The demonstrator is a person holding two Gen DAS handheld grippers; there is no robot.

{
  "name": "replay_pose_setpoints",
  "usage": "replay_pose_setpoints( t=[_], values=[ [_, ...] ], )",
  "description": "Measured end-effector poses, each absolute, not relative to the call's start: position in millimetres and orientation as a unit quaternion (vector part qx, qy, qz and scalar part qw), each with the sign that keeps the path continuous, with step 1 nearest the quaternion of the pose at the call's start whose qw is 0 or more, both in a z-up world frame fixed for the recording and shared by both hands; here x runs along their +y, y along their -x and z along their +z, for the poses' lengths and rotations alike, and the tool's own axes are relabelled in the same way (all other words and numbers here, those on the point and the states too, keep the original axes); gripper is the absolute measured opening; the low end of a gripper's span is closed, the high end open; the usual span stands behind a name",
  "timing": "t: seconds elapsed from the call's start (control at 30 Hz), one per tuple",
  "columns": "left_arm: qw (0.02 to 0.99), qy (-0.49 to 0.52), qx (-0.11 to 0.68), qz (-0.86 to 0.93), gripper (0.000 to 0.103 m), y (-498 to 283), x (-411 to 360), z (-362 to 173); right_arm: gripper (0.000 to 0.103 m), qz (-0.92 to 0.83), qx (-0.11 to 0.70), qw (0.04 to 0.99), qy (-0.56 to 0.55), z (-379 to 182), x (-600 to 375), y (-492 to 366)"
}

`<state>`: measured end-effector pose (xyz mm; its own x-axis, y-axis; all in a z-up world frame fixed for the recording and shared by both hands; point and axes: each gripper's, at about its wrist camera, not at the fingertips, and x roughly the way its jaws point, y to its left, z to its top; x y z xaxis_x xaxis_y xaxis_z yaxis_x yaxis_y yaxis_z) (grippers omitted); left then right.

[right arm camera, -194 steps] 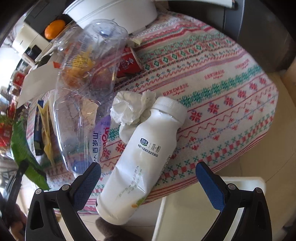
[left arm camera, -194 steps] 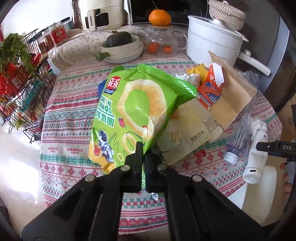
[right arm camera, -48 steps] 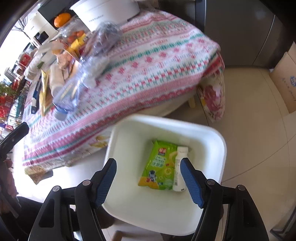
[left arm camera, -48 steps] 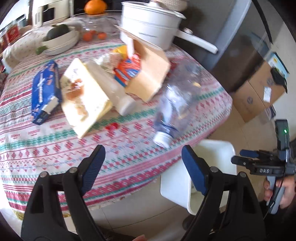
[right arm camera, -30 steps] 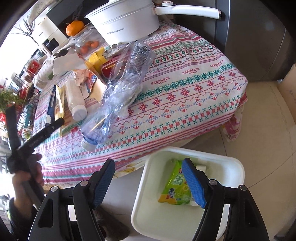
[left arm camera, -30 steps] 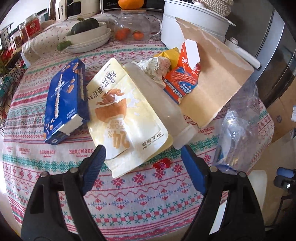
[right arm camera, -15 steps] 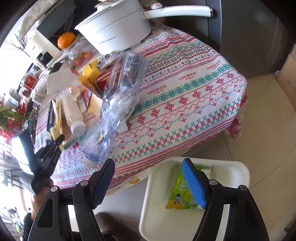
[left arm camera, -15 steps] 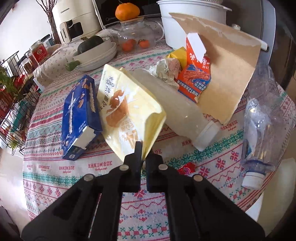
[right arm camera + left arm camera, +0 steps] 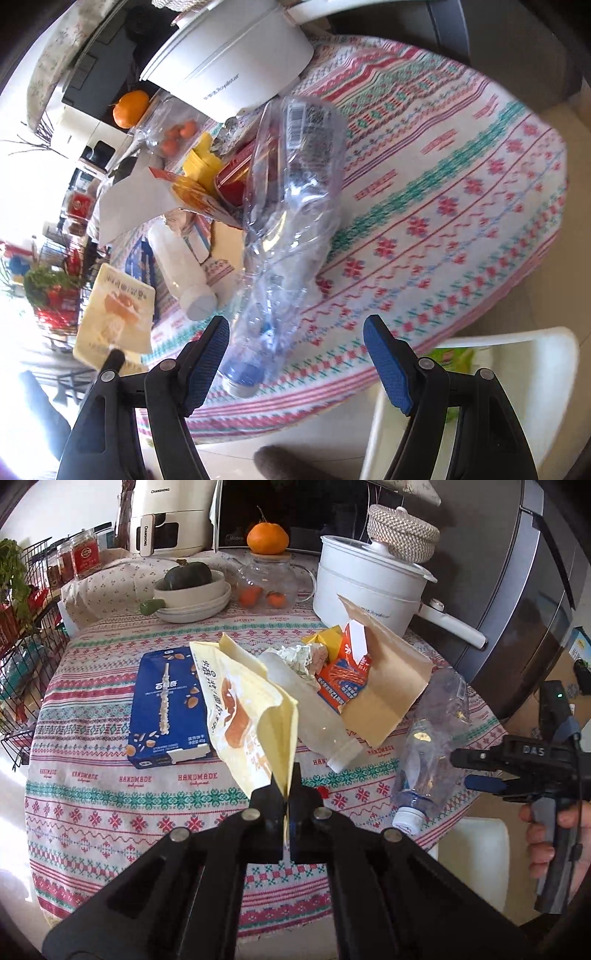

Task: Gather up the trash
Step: 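Grasp the cream snack pouch with the left tool while the right tool grasps the clear plastic bottle, then carry the cream pouch with the left tool while the right tool carries the clear bottle to the bin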

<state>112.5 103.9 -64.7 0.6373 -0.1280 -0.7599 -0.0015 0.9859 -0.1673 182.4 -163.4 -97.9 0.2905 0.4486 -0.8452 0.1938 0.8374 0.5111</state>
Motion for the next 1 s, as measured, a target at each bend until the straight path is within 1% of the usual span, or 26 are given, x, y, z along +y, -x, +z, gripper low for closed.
replay_pose_setpoints(
  t=[0.03, 0.07, 0.1, 0.17, 0.33, 0.4, 0.47, 0.63, 1.0],
  values=[
    [0.901, 0.083, 0.424, -0.039, 0.002, -109.8, 106.5, -63.3, 0.075, 0.089, 0.591, 0.752, -0.279, -102.1, -159.3, -185.1],
    [0.900, 0.087, 0.424, -0.041, 0.002, -105.8, 106.7, -61.7, 0.072, 0.095, 0.593, 0.747, -0.285, -106.1, -154.6, -187.4],
    [0.900, 0.092, 0.424, -0.044, 0.002, -104.2, 108.8, -60.6, 0.067, 0.100, 0.594, 0.744, -0.290, -109.9, -149.9, -189.2],
    [0.898, 0.097, 0.426, -0.047, 0.002, -102.5, 112.1, -59.7, 0.060, 0.112, 0.597, 0.737, -0.297, -117.3, -140.1, -193.2],
    [0.893, 0.109, 0.434, -0.052, 0.002, -99.9, 118.4, -62.5, 0.056, 0.117, 0.596, 0.729, -0.317, -133.5, -126.7, -200.1],
    [0.892, 0.108, 0.436, -0.053, 0.002, -99.5, 118.8, -62.8, 0.049, 0.124, 0.590, 0.724, -0.335, -138.5, -126.1, -201.8],
    [0.892, 0.108, 0.436, -0.055, 0.002, -98.6, 119.2, -62.5, 0.044, 0.127, 0.583, 0.723, -0.349, -140.0, -127.0, -202.5],
    [0.890, 0.115, 0.436, -0.060, 0.002, -97.3, 119.5, -60.2, 0.043, 0.127, 0.565, 0.742, -0.338, -126.7, -131.9, -199.9],
    [0.897, 0.110, 0.419, -0.091, 0.002, -86.1, 101.6, -42.8, 0.042, 0.173, 0.531, 0.765, -0.321, -76.4, -145.0, -178.8]
  ],
)
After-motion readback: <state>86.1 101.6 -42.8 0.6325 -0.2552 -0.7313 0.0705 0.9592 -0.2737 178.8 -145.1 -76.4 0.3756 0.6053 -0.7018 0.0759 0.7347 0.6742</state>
